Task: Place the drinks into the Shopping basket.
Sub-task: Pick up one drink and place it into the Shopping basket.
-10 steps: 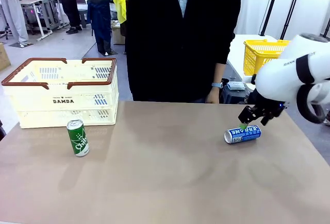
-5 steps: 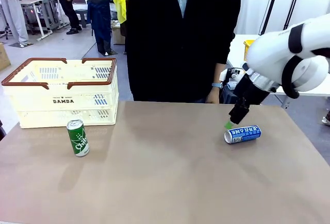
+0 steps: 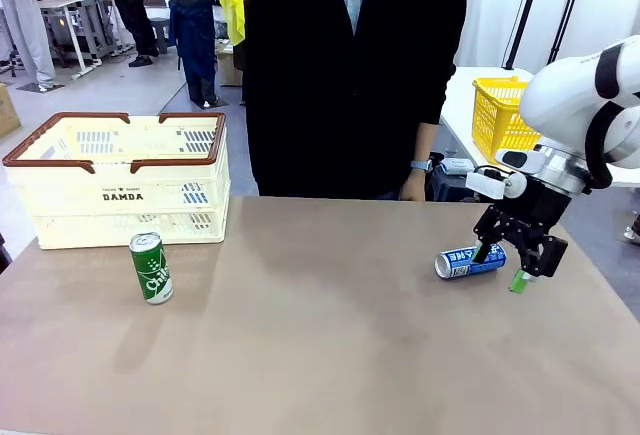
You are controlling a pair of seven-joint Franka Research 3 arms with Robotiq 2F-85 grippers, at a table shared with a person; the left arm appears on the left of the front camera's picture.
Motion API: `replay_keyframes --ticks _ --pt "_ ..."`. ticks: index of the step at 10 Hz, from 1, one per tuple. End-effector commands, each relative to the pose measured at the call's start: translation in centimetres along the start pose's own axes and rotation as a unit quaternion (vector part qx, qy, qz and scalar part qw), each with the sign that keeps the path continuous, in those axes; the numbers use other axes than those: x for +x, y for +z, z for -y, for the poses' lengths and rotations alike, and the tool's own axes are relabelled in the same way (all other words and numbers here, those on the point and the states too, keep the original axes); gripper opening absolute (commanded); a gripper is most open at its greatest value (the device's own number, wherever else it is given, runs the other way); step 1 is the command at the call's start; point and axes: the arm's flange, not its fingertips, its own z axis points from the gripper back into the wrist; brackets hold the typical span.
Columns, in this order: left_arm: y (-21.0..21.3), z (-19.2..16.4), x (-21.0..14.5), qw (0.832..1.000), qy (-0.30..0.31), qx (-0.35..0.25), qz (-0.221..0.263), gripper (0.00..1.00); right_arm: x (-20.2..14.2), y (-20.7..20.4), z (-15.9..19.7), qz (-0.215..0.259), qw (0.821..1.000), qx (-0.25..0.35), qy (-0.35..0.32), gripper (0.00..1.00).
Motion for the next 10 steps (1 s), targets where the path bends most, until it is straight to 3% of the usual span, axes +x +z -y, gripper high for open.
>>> replay_keyframes --ticks 1,2,3,4,5,6,7,8,10 --pt "0.1 0.3 -0.1 1.0 -0.002 -0.005 0.0 1.0 0.9 0.0 0.7 -0.004 0.993 -0.103 -0.05 1.0" --pt "0.1 0.3 -0.1 1.0 -0.002 -0.005 0.0 1.0 1.4 -0.2 0.7 -0.02 0.98 -0.157 -0.118 1.0" --pt "0.1 0.3 -0.1 1.0 -0.002 -0.005 0.0 1.0 1.8 -0.2 0.8 0.005 0.961 -0.207 -0.184 1.0" --pt "0.1 0.3 -0.1 1.0 -0.002 -0.005 0.0 1.0 0.3 1.0 1.3 -0.007 0.995 -0.089 -0.045 1.0" --pt "0.1 0.3 -0.1 1.0 -0.002 -0.005 0.0 1.0 0.3 1.0 1.3 -0.007 0.995 -0.089 -0.045 1.0" --pt "0.1 0.3 -0.1 1.0 -0.002 -0.005 0.0 1.0 0.8 1.2 1.5 0.004 0.983 -0.148 -0.107 1.0" --pt "0.1 0.3 -0.1 1.0 -0.002 -0.005 0.0 1.0 0.3 0.8 2.1 -0.061 0.978 -0.176 -0.09 1.0" --pt "0.1 0.3 -0.1 1.0 -0.002 -0.005 0.0 1.0 0.3 0.6 3.0 -0.077 0.973 -0.204 -0.07 1.0" --pt "0.1 0.3 -0.1 1.0 -0.002 -0.005 0.0 1.0 -0.7 -0.4 5.0 -0.119 0.972 -0.195 -0.058 1.0"
